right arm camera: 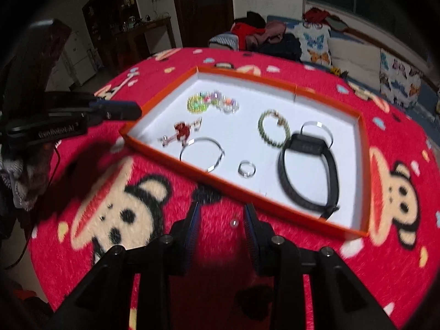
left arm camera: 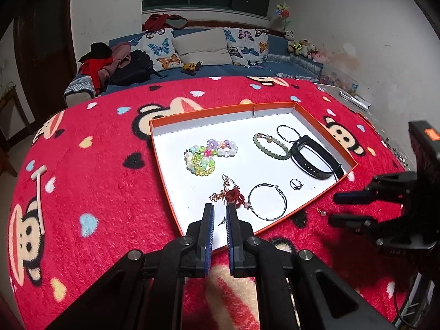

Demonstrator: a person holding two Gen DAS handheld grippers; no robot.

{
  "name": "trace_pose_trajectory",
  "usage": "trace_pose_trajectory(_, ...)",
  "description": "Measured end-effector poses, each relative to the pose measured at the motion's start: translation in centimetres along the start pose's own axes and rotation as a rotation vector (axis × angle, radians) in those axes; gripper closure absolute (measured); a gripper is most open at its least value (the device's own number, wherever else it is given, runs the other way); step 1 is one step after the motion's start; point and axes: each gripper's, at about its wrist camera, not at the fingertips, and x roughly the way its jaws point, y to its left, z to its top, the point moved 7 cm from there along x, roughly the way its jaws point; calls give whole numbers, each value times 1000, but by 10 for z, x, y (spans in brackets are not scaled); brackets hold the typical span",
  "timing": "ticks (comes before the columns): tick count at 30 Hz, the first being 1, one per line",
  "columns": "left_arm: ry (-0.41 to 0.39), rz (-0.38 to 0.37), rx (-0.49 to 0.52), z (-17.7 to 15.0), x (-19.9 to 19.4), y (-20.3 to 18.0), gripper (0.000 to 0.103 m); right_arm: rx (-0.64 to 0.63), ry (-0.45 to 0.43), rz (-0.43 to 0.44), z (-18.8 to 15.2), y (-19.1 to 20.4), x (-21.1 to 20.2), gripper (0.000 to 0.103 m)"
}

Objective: Organize jewelry
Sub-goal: 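Grasp the pearl stud earring on the rug with the right tool and lift it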

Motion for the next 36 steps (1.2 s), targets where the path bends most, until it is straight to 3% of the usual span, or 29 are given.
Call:
trace_pose_trajectory(8,3,4,1,-1,1,0,93,31,30,-13,-11,-5,18,78)
trace_pose_trajectory(13,9,1,-4,-2,5,3,93,33,25,-35,-12,-8,17,92)
trace_pose_trajectory(19,7,7,-4,-2,5,3,93,24,-5,-31,-8,-6,1,93)
trace_pose_trajectory(26,-7,14,-17,0,3,4,93,46,-114,-28,31,-15,-30,93)
trace_pose_trajectory(36,-32,35,22,0,2,-1,93,89,-34,-41,41,-35,16,93)
